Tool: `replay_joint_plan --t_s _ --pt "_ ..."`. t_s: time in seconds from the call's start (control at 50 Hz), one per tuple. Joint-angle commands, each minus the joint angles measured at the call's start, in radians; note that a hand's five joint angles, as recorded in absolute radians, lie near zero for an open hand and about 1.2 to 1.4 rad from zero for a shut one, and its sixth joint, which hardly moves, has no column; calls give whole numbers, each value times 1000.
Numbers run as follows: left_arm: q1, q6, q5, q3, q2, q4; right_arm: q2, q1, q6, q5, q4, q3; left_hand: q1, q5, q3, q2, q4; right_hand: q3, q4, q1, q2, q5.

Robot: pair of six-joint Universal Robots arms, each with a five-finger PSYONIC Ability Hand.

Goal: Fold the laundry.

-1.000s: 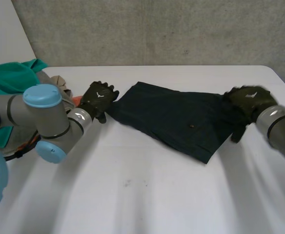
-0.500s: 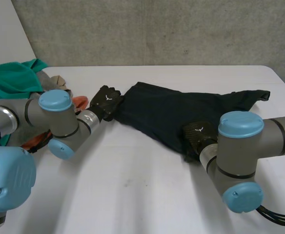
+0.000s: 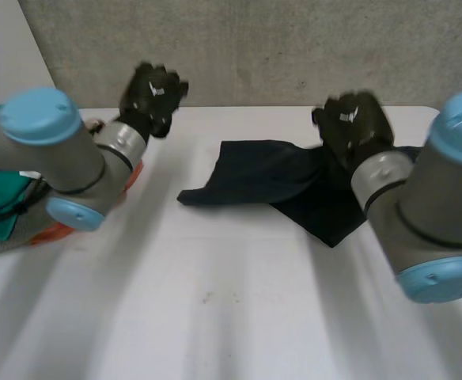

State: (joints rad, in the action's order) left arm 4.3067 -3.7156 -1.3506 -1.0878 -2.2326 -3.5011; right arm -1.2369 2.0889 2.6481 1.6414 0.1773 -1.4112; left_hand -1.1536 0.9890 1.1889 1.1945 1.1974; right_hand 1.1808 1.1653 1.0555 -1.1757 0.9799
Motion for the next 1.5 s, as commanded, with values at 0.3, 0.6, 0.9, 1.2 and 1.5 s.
replay_joint_plan --t_s 0.3,0.6,0.9,1.2,1.5 --pt "-15 417 -1 -228 39 246 -61 5 0 -60 -104 14 902 -912 -937 -943 -946 215 231 341 -221 242" --pt "-87 487 -2 -80 -146 240 -101 8 0 -52 -110 -14 466 -476 -501 -507 -510 215 231 341 -221 242" --pt "-74 481 -228 -144 207 166 -185 -38 -17 -61 -127 0 -243 233 207 202 199 215 231 341 -221 242" --pt "-75 338 -234 -152 771 137 -487 -40 -17 -64 -200 199 -243 233 207 202 199 215 231 341 -221 242" --pt "-71 330 -231 -38 579 198 -368 -50 0 -104 -274 241 -243 233 207 202 199 215 231 341 -221 242"
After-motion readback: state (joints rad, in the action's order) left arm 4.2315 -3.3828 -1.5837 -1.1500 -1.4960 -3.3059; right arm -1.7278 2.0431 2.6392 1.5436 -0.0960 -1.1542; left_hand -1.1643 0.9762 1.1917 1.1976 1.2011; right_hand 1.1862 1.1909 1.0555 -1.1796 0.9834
